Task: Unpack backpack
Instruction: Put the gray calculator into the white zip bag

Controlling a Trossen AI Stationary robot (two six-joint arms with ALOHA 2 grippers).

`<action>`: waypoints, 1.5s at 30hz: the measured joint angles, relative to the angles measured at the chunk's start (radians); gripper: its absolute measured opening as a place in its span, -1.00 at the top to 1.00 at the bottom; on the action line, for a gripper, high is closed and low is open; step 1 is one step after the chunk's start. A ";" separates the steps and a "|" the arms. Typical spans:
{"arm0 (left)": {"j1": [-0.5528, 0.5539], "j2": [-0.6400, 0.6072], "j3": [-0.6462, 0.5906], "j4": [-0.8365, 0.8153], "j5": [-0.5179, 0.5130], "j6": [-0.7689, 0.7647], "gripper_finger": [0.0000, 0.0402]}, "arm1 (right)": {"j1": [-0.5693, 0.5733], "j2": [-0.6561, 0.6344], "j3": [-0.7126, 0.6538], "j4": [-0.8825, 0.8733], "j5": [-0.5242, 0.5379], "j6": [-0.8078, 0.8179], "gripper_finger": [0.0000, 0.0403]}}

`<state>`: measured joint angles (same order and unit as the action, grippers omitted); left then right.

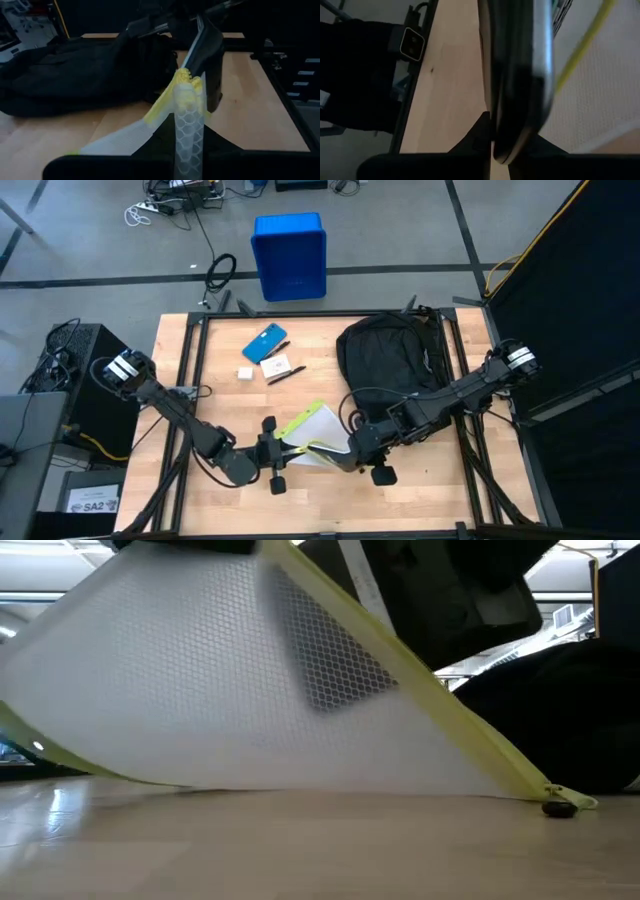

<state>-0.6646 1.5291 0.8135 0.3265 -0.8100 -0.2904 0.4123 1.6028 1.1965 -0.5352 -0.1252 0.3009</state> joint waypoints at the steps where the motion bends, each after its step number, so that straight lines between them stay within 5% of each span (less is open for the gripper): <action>1: 0.006 0.000 0.000 0.011 0.016 0.009 1.00 | -0.002 0.000 0.000 0.005 -0.002 -0.002 1.00; 13: 0.024 0.000 -0.002 0.152 0.065 0.175 1.00 | -0.026 0.000 0.000 0.036 -0.013 -0.084 1.00; 29: 0.048 0.000 -0.003 0.104 0.064 0.103 1.00 | 0.056 0.000 -0.002 -0.007 -0.034 -0.137 1.00; 45: 0.077 0.000 -0.004 0.267 0.131 0.182 1.00 | -0.021 0.027 -0.002 0.045 0.011 -0.078 1.00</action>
<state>-0.5880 1.5291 0.8093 0.5939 -0.6791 -0.1085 0.3913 1.6297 1.1950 -0.4906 -0.1138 0.2228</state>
